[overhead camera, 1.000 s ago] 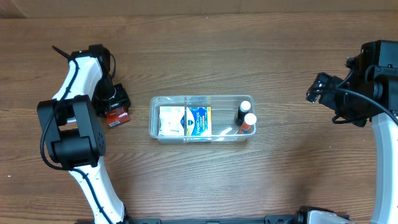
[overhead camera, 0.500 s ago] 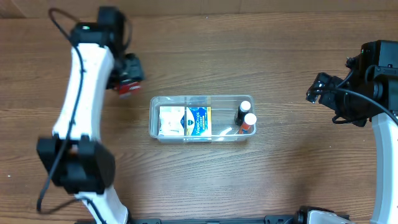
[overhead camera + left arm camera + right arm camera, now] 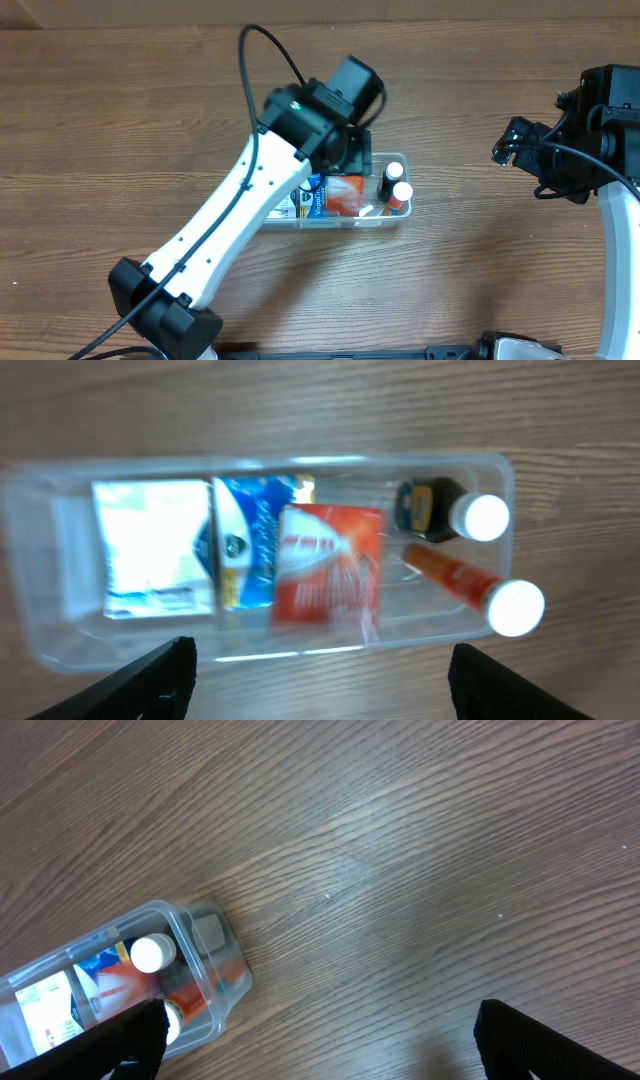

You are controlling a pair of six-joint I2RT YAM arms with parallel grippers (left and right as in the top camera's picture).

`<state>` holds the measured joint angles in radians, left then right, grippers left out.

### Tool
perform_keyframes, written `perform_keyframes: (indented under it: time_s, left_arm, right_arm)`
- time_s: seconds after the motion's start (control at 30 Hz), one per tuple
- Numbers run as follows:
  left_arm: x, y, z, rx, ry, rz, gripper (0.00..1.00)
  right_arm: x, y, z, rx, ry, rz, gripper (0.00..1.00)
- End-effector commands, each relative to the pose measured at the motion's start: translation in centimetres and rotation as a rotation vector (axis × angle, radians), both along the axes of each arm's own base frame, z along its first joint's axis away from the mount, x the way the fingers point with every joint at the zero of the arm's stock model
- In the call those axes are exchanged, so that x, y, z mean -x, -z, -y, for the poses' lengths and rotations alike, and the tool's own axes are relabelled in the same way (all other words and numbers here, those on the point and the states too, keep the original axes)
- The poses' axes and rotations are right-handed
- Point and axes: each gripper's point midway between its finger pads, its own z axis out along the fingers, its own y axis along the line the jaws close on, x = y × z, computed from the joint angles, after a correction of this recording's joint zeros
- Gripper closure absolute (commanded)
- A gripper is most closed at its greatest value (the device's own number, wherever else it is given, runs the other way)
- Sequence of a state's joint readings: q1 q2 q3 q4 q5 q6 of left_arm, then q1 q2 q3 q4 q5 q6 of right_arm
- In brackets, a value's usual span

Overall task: Pack container
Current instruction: 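Carry the red box into the container beside the blue box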

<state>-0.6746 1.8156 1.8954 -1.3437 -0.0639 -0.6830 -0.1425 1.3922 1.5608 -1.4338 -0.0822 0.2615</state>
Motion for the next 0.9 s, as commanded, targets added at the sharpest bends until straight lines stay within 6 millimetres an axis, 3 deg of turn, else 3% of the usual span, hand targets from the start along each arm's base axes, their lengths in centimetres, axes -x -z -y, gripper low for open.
perform_keyframes:
  time_s: [0.0, 0.2, 0.4, 0.53, 0.67, 0.73, 0.87]
  left_arm:
    - [0.5, 2.7, 1.0, 0.020, -0.105, -0.038, 0.20]
    - [0.7, 5.1, 1.8, 0.039, -0.096, -0.063, 0.23]
    - [0.4, 5.1, 1.9, 0.036, -0.058, -0.043, 0.25]
    - [-0.1, 4.9, 2.2, 0.047, -0.058, -0.019, 0.36]
    - [-0.5, 5.2, 1.8, 0.017, -0.065, -0.002, 0.41]
    - [-0.4, 5.5, 1.6, 0.000, -0.068, -0.011, 0.50]
    - [-1.0, 5.2, 0.3, -0.054, -0.062, 0.022, 0.50]
  right_arm:
    - [0.1, -0.2, -0.2, -0.007, -0.007, 0.012, 0.00]
    - [0.3, -0.2, -0.2, -0.008, -0.007, 0.004, 0.00]
    - [0.2, -0.2, -0.2, -0.008, -0.006, 0.005, 0.00]
    - [0.2, -0.2, -0.2, -0.008, -0.006, 0.005, 0.00]
    - [0.3, -0.2, -0.2, -0.007, -0.007, 0.004, 0.00]
    - [0.2, -0.2, -0.2, -0.007, -0.007, 0.005, 0.00]
    - [0.2, -0.2, -0.2, -0.007, -0.007, 0.005, 0.00]
